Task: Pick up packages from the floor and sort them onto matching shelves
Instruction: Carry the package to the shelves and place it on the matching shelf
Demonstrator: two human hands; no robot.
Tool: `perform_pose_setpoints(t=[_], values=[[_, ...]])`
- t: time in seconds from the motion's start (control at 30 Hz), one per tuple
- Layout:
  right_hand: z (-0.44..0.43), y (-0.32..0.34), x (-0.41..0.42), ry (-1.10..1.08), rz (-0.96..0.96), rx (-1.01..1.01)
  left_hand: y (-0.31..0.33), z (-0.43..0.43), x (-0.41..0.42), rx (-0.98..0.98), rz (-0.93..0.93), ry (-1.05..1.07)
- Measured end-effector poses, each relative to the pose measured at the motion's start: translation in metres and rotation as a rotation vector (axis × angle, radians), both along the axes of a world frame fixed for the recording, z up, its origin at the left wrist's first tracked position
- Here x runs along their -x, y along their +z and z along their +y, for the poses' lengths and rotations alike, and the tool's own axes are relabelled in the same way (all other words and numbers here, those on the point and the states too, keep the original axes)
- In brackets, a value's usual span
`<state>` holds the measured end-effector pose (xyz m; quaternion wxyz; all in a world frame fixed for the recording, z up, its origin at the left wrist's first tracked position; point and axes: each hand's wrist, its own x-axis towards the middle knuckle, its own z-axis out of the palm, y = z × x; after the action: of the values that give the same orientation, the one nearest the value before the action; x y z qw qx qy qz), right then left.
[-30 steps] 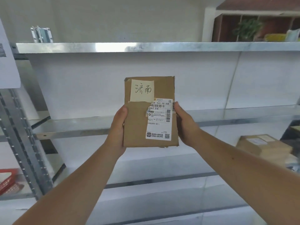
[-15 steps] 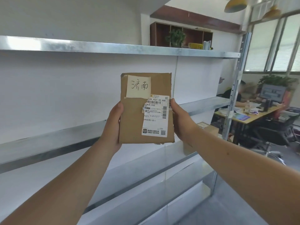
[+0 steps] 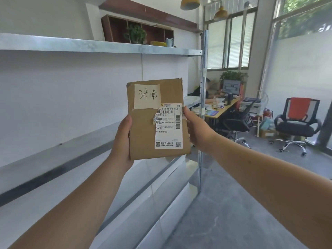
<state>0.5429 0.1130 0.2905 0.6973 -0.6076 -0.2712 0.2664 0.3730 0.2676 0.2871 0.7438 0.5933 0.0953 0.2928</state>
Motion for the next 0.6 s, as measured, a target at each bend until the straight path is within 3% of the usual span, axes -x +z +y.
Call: perform_pose_setpoints(t=[0.6], values=[[-0.099, -0.017, -0.19, 0.075, 0.077, -0.06, -0.007, -0.099, -0.178, 0.008, -0.017, -0.023]])
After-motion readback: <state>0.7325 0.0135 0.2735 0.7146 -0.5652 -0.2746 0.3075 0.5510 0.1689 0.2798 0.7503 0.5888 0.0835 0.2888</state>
